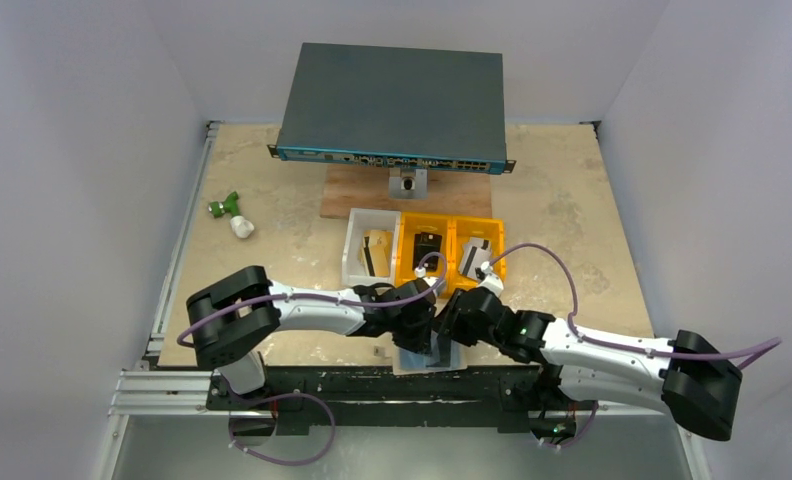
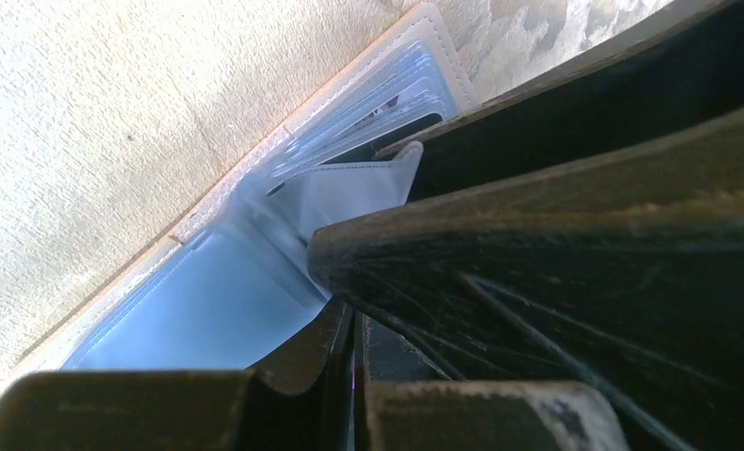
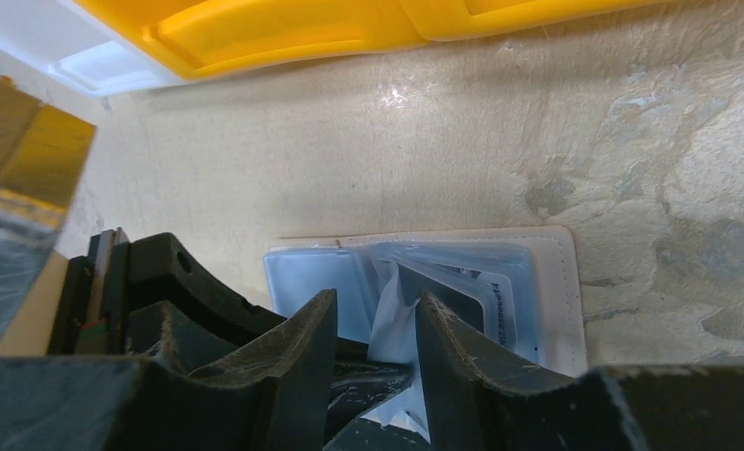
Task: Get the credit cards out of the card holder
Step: Remove the credit card from the card holder.
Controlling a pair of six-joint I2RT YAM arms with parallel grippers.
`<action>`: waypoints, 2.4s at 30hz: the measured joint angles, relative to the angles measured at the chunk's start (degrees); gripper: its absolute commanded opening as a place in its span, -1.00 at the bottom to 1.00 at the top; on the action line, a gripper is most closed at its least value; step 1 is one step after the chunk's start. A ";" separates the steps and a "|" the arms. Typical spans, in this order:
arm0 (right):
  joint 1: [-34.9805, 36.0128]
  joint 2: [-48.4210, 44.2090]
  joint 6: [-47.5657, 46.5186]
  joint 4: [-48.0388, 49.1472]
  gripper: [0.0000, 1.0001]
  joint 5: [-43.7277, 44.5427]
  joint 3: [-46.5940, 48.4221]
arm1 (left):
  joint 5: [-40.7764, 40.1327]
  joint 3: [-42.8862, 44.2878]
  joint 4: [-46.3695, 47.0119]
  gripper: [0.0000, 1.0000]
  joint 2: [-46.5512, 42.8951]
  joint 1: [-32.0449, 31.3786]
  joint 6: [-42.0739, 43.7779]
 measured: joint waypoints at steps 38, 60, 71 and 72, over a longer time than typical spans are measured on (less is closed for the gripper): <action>0.00 6.51 -0.63 12.33 0.08 -4.74 -1.99 | -2.73 -9.03 -10.64 -0.42 -17.22 0.74 3.02; 7.54 23.85 0.24 18.14 0.15 -6.12 7.87 | -5.40 -10.88 -20.41 -0.42 -32.33 1.09 2.97; 7.56 16.83 0.66 13.11 0.34 -4.85 9.14 | -4.81 -10.97 -20.00 -0.40 -32.85 1.09 2.78; 7.56 14.38 0.74 11.72 0.34 -4.13 9.27 | -4.48 -10.95 -19.43 -0.40 -32.59 1.14 2.64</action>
